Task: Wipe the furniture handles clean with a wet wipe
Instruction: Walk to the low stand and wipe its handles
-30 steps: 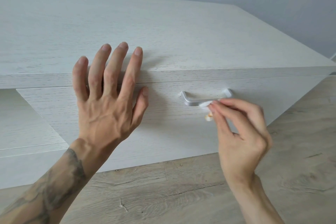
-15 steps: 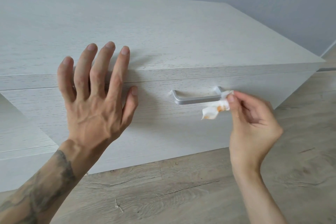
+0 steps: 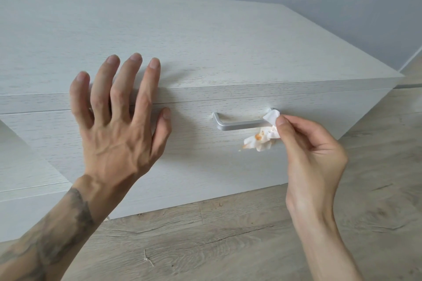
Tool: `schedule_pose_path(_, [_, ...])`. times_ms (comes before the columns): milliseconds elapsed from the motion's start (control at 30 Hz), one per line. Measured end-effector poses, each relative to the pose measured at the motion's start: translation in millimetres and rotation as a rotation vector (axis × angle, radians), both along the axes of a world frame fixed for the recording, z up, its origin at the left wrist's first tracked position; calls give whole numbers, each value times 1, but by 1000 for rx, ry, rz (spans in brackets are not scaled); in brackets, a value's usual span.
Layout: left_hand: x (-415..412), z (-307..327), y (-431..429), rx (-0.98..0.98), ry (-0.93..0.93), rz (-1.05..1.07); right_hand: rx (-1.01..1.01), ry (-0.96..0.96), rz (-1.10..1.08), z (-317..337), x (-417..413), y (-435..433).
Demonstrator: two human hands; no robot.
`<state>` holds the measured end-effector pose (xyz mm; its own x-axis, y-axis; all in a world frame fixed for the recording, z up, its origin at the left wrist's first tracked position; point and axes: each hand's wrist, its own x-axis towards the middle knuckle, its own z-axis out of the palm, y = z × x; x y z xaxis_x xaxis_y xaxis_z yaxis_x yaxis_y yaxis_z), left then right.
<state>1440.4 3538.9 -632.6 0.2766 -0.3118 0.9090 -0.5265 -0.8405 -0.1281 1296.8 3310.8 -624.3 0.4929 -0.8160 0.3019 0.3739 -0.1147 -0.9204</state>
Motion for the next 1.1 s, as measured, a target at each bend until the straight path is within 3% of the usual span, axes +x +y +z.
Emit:
schedule_pose_path(733, [0, 0, -1, -3, 5, -2, -29, 8, 47, 9, 8, -3])
schedule_pose_path(867, [0, 0, -1, -5, 2, 4, -134, 31, -40, -3, -2, 9])
schedule_pose_path(1100, [0, 0, -1, -6, 4, 0, -497, 23, -129, -19, 7, 44])
